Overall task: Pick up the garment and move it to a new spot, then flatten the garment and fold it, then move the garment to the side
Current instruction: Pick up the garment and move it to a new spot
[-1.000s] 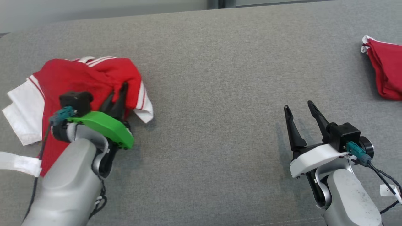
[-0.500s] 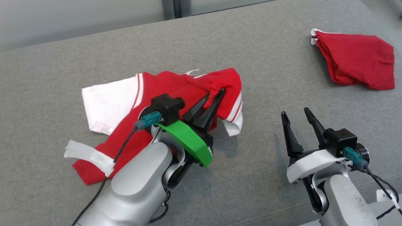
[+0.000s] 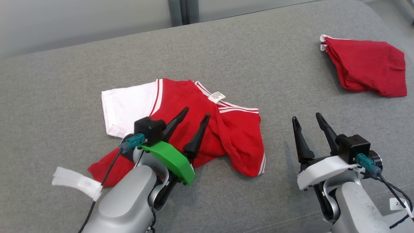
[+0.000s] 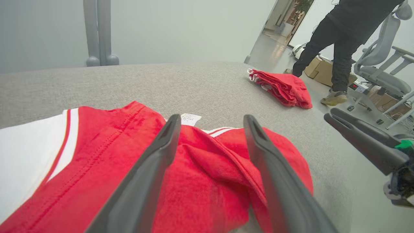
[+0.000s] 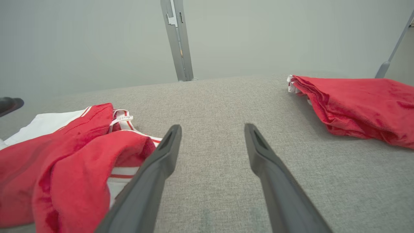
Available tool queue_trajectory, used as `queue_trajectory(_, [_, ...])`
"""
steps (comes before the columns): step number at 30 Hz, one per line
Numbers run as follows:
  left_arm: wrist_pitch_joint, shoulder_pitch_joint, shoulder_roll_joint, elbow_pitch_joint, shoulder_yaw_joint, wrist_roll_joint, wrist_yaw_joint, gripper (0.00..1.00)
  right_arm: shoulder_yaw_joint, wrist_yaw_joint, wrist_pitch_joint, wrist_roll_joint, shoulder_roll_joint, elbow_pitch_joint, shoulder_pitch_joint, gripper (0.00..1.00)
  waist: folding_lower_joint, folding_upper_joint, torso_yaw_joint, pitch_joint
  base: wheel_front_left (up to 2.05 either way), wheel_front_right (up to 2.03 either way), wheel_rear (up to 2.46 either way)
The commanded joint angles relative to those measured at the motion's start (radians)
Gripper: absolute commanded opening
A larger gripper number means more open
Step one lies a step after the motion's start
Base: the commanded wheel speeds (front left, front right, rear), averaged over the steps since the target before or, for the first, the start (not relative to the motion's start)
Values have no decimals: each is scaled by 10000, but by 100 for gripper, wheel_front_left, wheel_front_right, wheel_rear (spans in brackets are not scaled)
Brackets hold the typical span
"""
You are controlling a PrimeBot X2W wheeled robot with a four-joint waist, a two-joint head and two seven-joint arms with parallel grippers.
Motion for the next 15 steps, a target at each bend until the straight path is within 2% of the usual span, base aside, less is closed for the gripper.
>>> queue_trajectory(1, [-3,311,144,51,362,279,-32,100,-27,-15,-30,-37,-25,-32,174,100,1,-1,359,-183,0,0,0])
queue_trajectory(6, [-3,1243,221,39,1706,1232,-29,100,57,-15,-30,-36,-74,12,223,100,1,-1,995,-481,0,0,0])
queue_trajectory(8, [-2,1420,223,47,1952,1454,-18,100,76,-15,-30,-23,-79,19,233,100,1,-1,1088,-530,0,0,0])
queue_trajectory(15, [-3,2651,-56,-16,3802,2482,108,100,165,-15,-30,-7,-105,85,423,100,1,-1,1684,-894,0,0,0])
